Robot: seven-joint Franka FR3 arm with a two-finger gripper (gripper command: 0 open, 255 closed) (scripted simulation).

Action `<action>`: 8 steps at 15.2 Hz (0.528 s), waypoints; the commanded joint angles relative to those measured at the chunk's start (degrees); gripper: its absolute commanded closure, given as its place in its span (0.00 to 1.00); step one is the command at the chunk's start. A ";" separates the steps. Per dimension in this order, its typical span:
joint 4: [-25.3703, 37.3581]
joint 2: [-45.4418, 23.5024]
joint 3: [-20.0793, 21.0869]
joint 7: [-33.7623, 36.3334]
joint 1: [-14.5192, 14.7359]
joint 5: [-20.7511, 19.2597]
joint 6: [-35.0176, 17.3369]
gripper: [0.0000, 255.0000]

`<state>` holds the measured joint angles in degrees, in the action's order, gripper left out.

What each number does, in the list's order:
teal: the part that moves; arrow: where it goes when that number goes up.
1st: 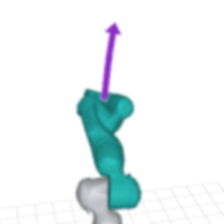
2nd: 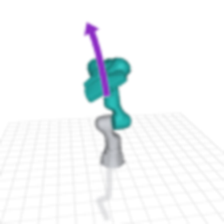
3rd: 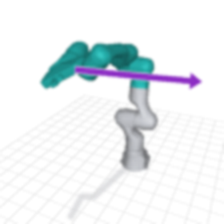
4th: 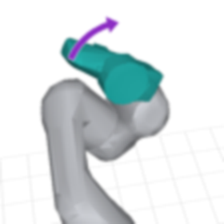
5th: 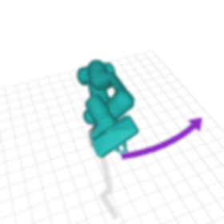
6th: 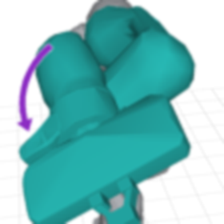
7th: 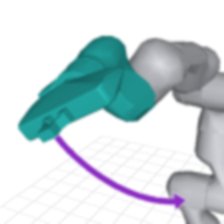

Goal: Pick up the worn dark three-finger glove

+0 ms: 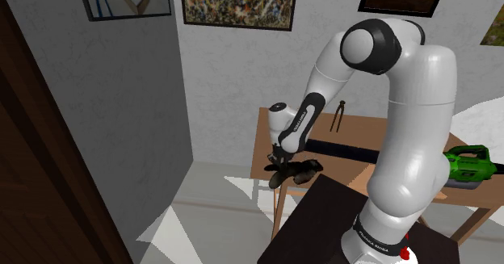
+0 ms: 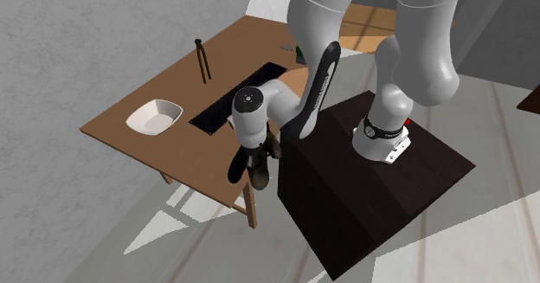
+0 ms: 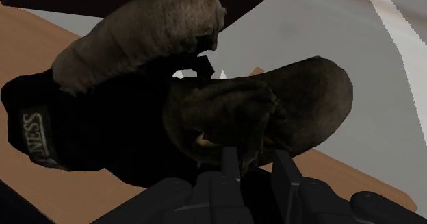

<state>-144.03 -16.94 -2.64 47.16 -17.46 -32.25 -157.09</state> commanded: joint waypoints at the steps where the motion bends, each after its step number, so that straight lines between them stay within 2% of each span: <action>1: -0.49 1.85 0.64 -1.02 -0.30 1.12 1.29 1.00; 8: -1.56 8.02 2.33 -5.10 -1.15 5.30 6.10 1.00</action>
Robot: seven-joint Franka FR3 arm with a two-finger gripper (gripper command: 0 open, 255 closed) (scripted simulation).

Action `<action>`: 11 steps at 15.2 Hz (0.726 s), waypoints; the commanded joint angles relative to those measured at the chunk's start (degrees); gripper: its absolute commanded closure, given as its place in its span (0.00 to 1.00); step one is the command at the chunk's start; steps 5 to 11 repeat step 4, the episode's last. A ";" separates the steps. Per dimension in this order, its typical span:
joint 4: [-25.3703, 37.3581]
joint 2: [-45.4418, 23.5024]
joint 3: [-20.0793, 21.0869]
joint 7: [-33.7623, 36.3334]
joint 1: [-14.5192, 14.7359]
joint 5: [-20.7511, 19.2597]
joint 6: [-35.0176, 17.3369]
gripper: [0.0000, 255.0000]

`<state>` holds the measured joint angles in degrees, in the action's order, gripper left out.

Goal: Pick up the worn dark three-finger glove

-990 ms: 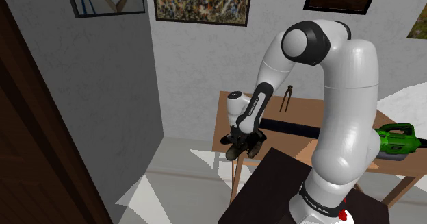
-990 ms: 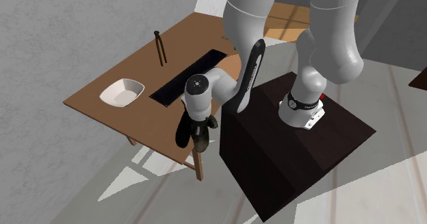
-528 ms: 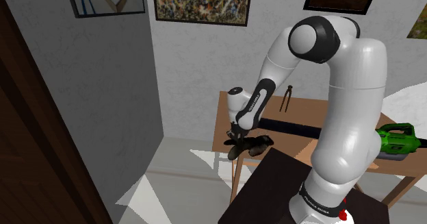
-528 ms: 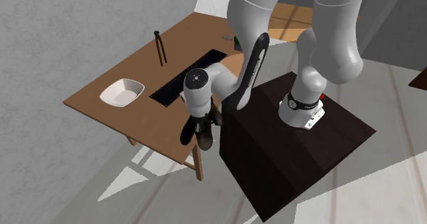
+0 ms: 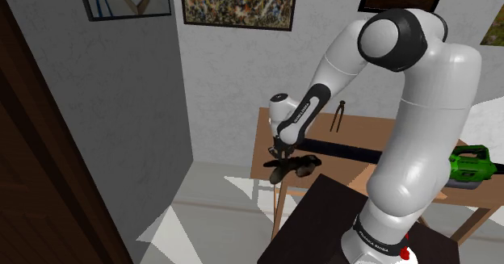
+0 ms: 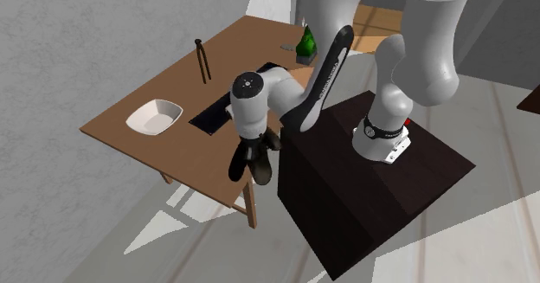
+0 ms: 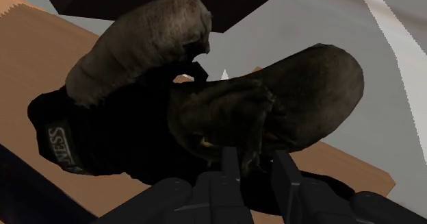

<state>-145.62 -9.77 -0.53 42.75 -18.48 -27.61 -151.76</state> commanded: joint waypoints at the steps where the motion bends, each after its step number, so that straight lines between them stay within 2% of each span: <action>1: -0.06 1.70 0.38 -1.24 -0.18 1.23 1.49 1.00; 11: -0.15 2.68 0.55 -1.88 -0.21 1.89 2.32 1.00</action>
